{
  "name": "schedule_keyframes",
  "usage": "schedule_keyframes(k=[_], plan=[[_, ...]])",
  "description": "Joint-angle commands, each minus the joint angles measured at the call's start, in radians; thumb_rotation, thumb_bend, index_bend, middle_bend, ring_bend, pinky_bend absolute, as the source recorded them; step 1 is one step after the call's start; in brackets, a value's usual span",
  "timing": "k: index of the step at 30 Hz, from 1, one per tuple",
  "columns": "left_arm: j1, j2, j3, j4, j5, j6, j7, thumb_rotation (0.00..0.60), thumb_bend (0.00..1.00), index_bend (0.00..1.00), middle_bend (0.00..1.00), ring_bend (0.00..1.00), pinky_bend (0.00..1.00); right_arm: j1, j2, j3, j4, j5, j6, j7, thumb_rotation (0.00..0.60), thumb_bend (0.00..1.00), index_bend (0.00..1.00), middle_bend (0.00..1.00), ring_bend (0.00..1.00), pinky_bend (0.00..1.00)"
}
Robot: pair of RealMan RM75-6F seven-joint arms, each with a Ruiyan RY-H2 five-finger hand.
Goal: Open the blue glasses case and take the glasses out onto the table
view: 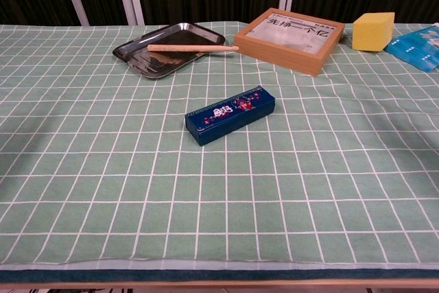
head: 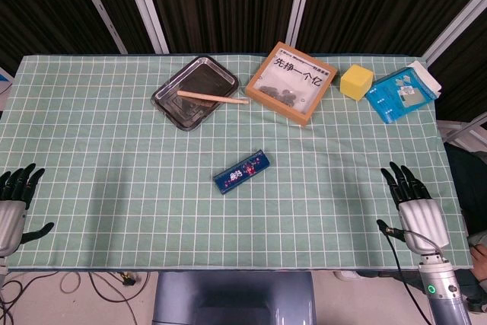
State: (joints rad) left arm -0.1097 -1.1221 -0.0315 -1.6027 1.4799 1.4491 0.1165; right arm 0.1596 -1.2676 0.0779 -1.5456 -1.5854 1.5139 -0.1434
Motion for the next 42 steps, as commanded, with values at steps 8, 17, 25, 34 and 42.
schedule_keyframes(k=[8,17,25,34,42], plan=[[0.003,0.001,-0.001,0.001,0.001,0.006,-0.006,0.6,0.03,0.0,0.0,0.0,0.0,0.0,0.004,-0.002,-0.006,0.001,-0.003,-0.007,0.6,0.11,0.0,0.0,0.0,0.22],[-0.001,-0.001,-0.004,0.007,-0.003,0.001,-0.014,0.6,0.03,0.0,0.0,0.0,0.0,0.001,-0.002,0.0,-0.006,0.007,-0.009,-0.02,0.6,0.11,0.0,0.0,0.0,0.22],[0.007,0.002,-0.005,0.002,0.0,0.018,-0.019,0.6,0.03,0.0,0.0,0.0,0.0,-0.001,0.004,-0.005,-0.011,0.0,-0.006,-0.016,0.6,0.11,0.0,0.0,0.0,0.22],[0.007,-0.001,-0.009,0.0,-0.008,0.016,-0.013,0.6,0.03,0.0,0.0,0.0,0.0,0.024,0.013,0.009,-0.038,0.001,-0.033,-0.029,0.6,0.11,0.0,0.0,0.0,0.22],[-0.001,-0.008,-0.011,0.005,-0.012,0.003,-0.004,0.6,0.03,0.0,0.0,0.0,0.0,0.148,0.021,0.096,-0.133,0.067,-0.178,-0.127,0.6,0.11,0.0,0.0,0.0,0.22]])
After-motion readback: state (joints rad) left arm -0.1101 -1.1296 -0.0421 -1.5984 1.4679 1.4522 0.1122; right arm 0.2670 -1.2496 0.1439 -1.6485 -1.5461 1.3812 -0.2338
